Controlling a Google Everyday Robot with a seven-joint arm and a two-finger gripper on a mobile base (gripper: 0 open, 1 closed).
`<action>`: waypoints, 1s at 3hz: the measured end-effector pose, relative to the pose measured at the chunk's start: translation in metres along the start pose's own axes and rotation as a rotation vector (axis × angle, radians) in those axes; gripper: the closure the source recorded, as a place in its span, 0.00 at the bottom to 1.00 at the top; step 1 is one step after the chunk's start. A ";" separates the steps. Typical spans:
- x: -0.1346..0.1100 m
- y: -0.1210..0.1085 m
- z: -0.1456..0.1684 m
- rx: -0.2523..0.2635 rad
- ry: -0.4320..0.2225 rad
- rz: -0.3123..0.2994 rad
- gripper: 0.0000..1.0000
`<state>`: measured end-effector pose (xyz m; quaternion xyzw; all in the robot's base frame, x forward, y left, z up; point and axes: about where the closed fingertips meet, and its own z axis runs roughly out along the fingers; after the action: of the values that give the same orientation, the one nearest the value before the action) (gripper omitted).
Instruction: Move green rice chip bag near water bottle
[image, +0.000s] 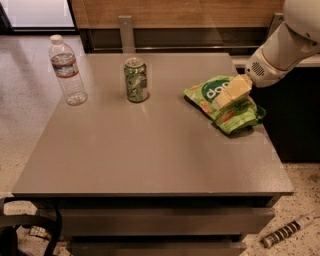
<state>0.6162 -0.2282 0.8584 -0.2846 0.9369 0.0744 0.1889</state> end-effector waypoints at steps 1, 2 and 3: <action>0.000 0.000 0.001 -0.001 0.001 0.000 0.00; -0.001 -0.004 0.026 0.003 0.050 0.038 0.01; 0.008 -0.013 0.056 0.038 0.125 0.095 0.11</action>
Offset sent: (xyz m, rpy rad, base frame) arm 0.0194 0.0052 -0.0381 -0.0315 0.0839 -0.0705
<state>0.6350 -0.2291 0.8040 -0.2403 0.9605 0.0476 0.1318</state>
